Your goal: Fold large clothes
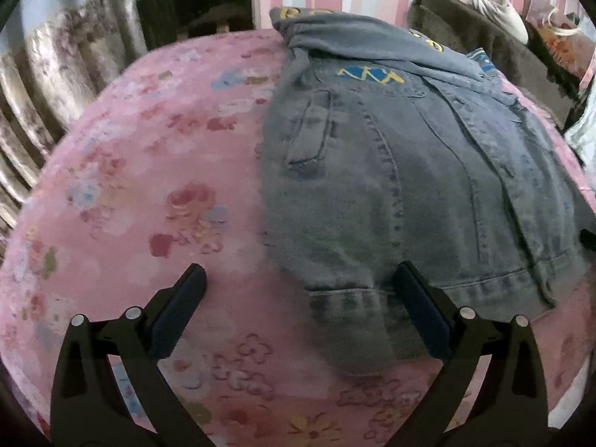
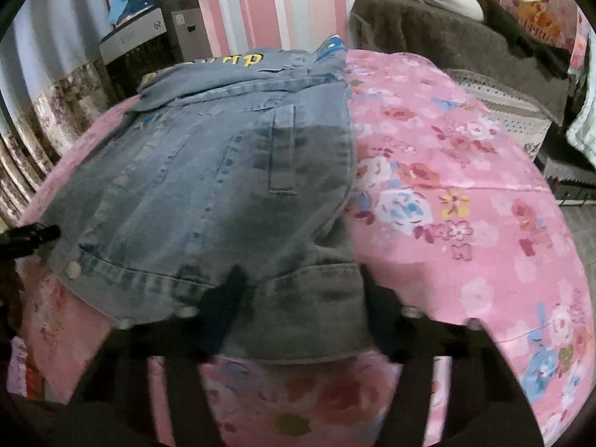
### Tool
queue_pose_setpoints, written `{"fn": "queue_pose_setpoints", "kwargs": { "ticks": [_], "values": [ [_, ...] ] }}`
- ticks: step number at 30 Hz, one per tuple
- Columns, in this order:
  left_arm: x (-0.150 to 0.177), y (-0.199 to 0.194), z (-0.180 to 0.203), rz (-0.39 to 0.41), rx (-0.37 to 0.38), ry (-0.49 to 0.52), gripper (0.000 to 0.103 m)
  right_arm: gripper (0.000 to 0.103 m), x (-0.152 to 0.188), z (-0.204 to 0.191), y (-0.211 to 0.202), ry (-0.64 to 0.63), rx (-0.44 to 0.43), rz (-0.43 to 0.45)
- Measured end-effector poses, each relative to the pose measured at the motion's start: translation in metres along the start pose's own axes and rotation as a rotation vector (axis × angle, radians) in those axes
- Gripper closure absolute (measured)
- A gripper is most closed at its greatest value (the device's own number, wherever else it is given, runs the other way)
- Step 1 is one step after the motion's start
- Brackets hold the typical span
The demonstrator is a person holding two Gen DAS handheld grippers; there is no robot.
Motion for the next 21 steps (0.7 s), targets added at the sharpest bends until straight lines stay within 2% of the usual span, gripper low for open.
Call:
{"fn": "queue_pose_setpoints", "kwargs": {
  "ticks": [2,3,5,9,13,15,18,19,21],
  "values": [
    [-0.001,-0.001,0.005,0.008,-0.006,0.02,0.01,0.064,-0.003,-0.001,-0.001,0.007,-0.005,0.007],
    [-0.001,-0.001,0.008,0.011,-0.002,0.029,0.013,0.067,-0.005,-0.001,-0.003,0.015,-0.024,0.015],
    [-0.002,-0.004,0.015,0.027,0.004,0.042,0.029,0.076,-0.007,-0.002,-0.005,0.021,-0.031,0.029],
    [-0.003,-0.01,0.029,0.044,0.022,0.063,0.052,0.082,-0.009,-0.004,-0.009,0.015,-0.048,0.045],
    [-0.003,-0.014,0.034,0.053,0.051,0.062,0.071,0.088,-0.013,-0.01,-0.017,0.005,-0.074,0.063],
    [-0.004,-0.02,0.034,0.065,0.081,0.038,0.077,0.088,-0.015,-0.011,-0.023,0.0,-0.081,0.083],
    [-0.007,-0.031,0.035,0.092,0.085,0.045,0.084,0.089,-0.021,-0.013,-0.037,-0.01,-0.09,0.122],
    [-0.007,-0.037,0.035,0.105,0.085,0.045,0.09,0.09,-0.023,-0.013,-0.043,-0.013,-0.09,0.139],
    [-0.011,-0.052,0.037,0.14,0.067,0.066,0.091,0.091,-0.024,-0.013,-0.053,-0.02,-0.088,0.161]
  ]
}}
Point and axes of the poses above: each gripper's, at about its wrist camera, not at the fingertips, and y roughly the way its jaws point, z to its right, x to its underside, the point moved 9 cm from there along y, roughly the way its jaws point, and after that the axes turned 9 degrees about y, right-handed, at the moved point
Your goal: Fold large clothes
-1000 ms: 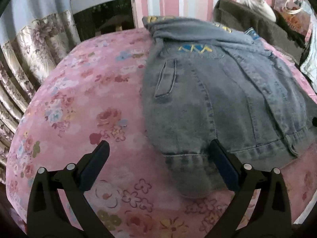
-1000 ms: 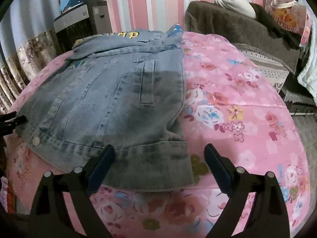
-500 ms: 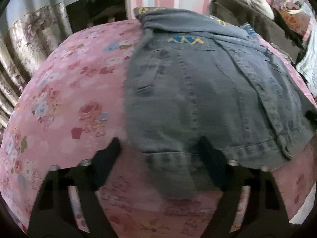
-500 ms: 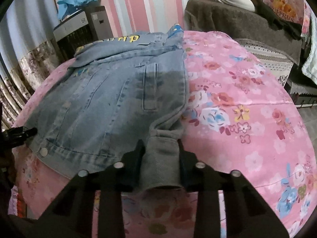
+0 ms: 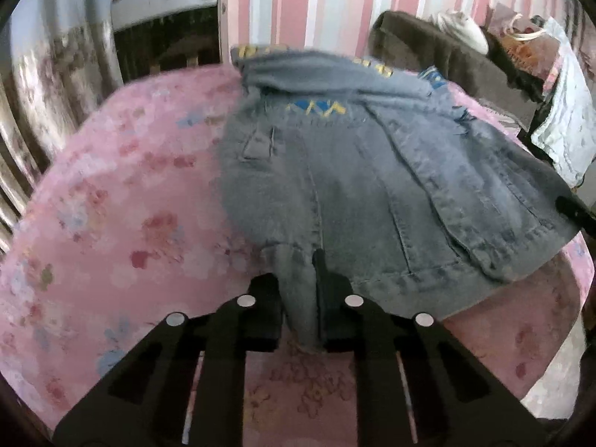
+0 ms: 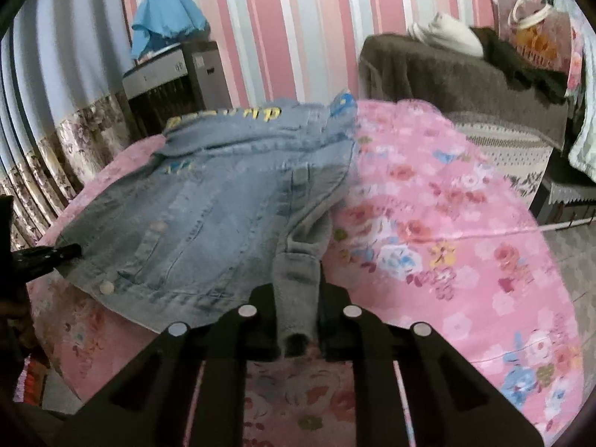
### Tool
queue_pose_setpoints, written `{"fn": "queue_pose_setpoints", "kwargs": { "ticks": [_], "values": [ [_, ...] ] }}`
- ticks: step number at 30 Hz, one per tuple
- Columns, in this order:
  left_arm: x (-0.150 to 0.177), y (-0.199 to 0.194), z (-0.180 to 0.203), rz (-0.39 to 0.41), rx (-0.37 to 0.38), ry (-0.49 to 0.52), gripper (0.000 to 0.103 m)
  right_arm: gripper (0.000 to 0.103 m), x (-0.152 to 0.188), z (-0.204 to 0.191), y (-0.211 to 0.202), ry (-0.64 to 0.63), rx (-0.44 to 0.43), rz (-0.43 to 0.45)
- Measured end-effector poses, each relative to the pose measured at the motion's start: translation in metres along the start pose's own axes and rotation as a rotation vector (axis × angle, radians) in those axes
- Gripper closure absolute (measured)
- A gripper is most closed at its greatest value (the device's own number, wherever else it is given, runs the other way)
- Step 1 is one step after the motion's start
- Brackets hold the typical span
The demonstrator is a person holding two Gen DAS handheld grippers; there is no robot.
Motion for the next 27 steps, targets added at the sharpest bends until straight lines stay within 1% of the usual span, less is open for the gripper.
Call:
{"fn": "queue_pose_setpoints", "kwargs": {
  "ticks": [2,6,10,12,13,14,15,16,17,18,19,20,21,22,23,24,25,27],
  "values": [
    [-0.004,-0.012,0.003,0.028,-0.004,0.01,0.093,0.092,-0.003,0.0,-0.007,-0.006,-0.006,0.01],
    [-0.006,-0.029,0.009,0.057,-0.007,0.027,0.094,0.094,-0.004,-0.003,-0.022,-0.017,-0.033,0.036],
    [-0.005,-0.05,0.008,0.078,0.01,0.007,0.094,0.094,-0.008,-0.001,-0.043,-0.001,-0.066,0.073],
    [-0.005,-0.058,0.007,0.084,0.01,0.009,0.093,0.094,-0.009,0.0,-0.053,-0.002,-0.067,0.09],
    [-0.005,-0.057,0.006,0.083,0.004,0.009,0.09,0.093,-0.009,0.001,-0.053,-0.003,-0.064,0.089],
    [-0.004,-0.052,0.001,0.085,-0.01,-0.012,0.083,0.092,-0.006,0.004,-0.047,0.001,-0.061,0.075],
    [-0.001,-0.044,-0.001,0.068,-0.018,-0.02,0.078,0.091,-0.004,0.006,-0.041,0.003,-0.056,0.063],
    [0.004,-0.031,-0.002,0.03,-0.033,-0.011,0.066,0.086,0.001,0.01,-0.033,0.004,-0.039,0.041],
    [0.012,-0.018,-0.006,0.001,-0.062,-0.009,0.059,0.084,0.008,0.014,-0.022,0.003,-0.024,0.003],
    [0.02,-0.01,-0.007,-0.019,-0.062,-0.01,0.056,0.08,0.016,0.016,-0.015,0.005,-0.027,-0.024],
    [0.027,-0.003,-0.006,-0.039,-0.052,-0.01,0.047,0.07,0.02,0.017,-0.013,0.006,-0.024,-0.032],
    [0.035,0.002,-0.007,-0.051,-0.051,-0.014,0.029,0.059,0.025,0.021,-0.011,0.007,-0.005,-0.032],
    [0.041,0.005,-0.008,-0.054,-0.056,-0.02,0.02,0.051,0.031,0.027,-0.009,0.009,0.024,-0.035],
    [0.046,0.006,-0.009,-0.05,-0.053,-0.024,0.012,0.043,0.036,0.032,-0.007,0.017,0.035,-0.042],
    [0.051,0.008,-0.011,-0.052,-0.052,-0.029,0.008,0.043,0.039,0.037,-0.005,0.029,0.041,-0.045],
    [0.054,0.011,-0.012,-0.059,-0.048,-0.037,0.006,0.043,0.043,0.042,-0.003,0.054,0.043,-0.055],
    [0.056,0.013,-0.012,-0.061,-0.041,-0.047,0.004,0.043,0.047,0.045,0.001,0.078,0.03,-0.07],
    [0.054,0.016,-0.011,-0.058,-0.053,-0.04,0.003,0.041,0.053,0.048,0.007,0.109,0.015,-0.088]
  ]
}}
Point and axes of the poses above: each gripper's, at about its wrist camera, not at the fingertips, and y roughly the way its jaws point, z to its right, x to its underside, the point moved 9 cm from there along y, roughly the way its jaws point, and after that the axes turned 9 degrees about y, right-handed, at the moved point
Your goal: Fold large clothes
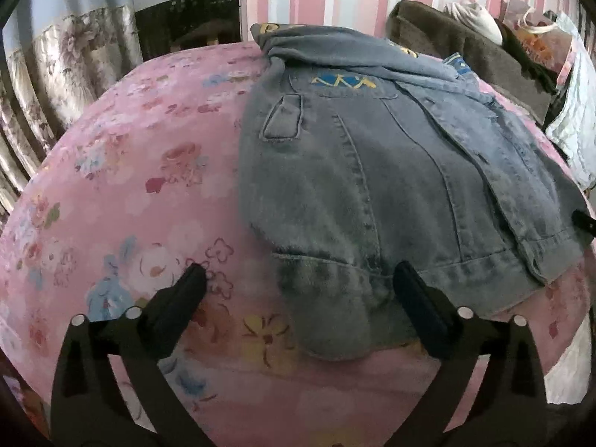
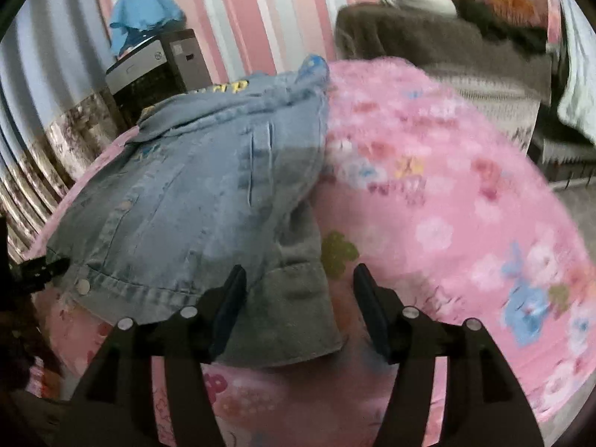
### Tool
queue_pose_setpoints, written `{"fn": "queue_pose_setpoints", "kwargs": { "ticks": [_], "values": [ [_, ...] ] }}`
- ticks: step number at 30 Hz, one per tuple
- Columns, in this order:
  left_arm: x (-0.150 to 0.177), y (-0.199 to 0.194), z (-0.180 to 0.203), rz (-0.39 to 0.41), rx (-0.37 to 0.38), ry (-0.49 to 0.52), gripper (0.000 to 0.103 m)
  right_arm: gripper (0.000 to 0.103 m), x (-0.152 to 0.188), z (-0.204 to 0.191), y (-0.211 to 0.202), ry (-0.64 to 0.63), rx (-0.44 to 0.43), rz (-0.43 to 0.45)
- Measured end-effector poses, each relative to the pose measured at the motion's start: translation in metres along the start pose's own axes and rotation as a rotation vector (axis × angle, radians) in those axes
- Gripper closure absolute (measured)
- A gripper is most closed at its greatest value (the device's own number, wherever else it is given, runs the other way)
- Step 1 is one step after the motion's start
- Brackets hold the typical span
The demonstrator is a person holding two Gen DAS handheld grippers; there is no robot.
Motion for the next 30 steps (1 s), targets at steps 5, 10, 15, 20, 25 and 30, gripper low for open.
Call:
{"fn": "queue_pose_setpoints", "kwargs": {
  "ticks": [5,10,15,20,25,30],
  "values": [
    [-0.007,-0.004,0.011,0.034,0.046,0.03,0.049,0.075,0.004,-0.012,-0.004,-0.041,-0.03,0.003],
    [-0.025,-0.014,0.016,0.039,0.146,0.0,0.083,0.087,-0.012,-0.022,-0.022,-0.028,-0.078,0.036],
    [-0.075,-0.038,0.004,0.145,0.086,0.025,0.091,0.09,-0.061,-0.046,-0.047,-0.093,-0.078,0.189],
    [-0.132,-0.04,0.004,0.239,0.04,0.078,0.093,0.09,-0.114,-0.071,-0.043,-0.126,-0.079,0.297],
    [-0.192,-0.02,-0.01,0.303,0.004,0.134,0.092,0.09,-0.171,-0.078,-0.024,-0.103,-0.086,0.338],
    [-0.26,0.019,-0.02,0.315,-0.017,0.157,0.092,0.09,-0.233,-0.088,0.021,-0.127,-0.058,0.326]
  ]
}}
Point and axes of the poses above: each gripper's, at about its wrist camera, not at the fingertips, and y roughly the way its jaws point, z to its right, x to its underside, the point moved 9 cm from there along y, roughly the way its jaws point, and after that the axes turned 9 degrees about y, right-handed, at the moved point
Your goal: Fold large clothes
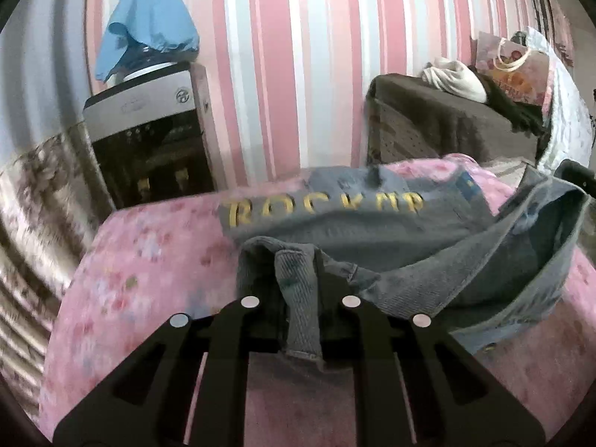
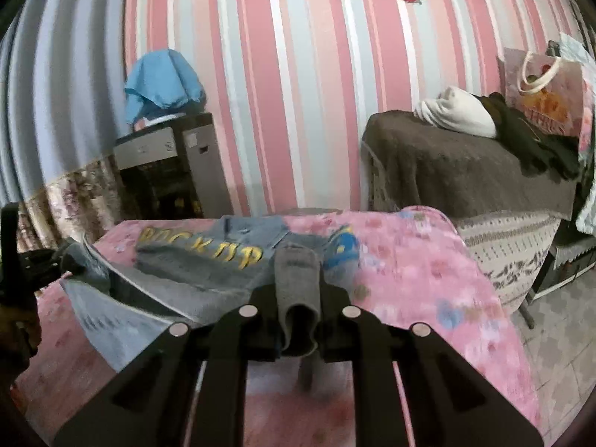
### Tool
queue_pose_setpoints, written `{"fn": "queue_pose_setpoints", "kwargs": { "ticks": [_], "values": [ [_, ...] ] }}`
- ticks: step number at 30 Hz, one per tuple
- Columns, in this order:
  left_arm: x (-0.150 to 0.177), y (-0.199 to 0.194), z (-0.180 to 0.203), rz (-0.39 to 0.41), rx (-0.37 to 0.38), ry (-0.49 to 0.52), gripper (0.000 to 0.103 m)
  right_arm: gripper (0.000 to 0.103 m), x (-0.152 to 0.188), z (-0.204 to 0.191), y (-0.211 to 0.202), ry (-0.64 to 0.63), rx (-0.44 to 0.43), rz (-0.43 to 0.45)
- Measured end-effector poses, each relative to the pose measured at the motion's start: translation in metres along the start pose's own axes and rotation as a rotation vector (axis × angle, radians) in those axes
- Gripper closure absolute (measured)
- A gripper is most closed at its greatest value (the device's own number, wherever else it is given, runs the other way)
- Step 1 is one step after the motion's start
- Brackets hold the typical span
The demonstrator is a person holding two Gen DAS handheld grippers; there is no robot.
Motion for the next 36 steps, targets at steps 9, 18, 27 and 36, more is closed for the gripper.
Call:
{"fn": "queue_pose_setpoints", "kwargs": {
  "ticks": [9,18,27,36],
  "values": [
    [-0.022,0.14,-0.026,-0.179,0.06,-0.087,0.078,0.04,-0.017,0.042,0.139,0.03,0.172,-0.133],
    [-0.031,0.101,-0.054,-0.115,0.185,-0.21,0.003,0.021,-0.014,0.054,0.126,0.039,0.143,-0.1],
    [0.001,0.097,-0.048,-0.136,0.019,0.015,0.003,0.021,0.001,0.046,0.118,-0.016,0.07,-0.127],
    [-0.026,0.127,-0.014,-0.075,0.011,0.181,0.003,0.021,0.011,0.014,0.148,-0.141,0.018,-0.21]
  ]
}}
Point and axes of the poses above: each gripper's, at about its wrist camera, not at the fingertips, and y roughly the way its jaws point, z to its right, x to its underside, the point moved 9 cm from there along y, roughly the way its jaws point, and after that the axes turned 9 degrees about y, right-handed, at the moved point
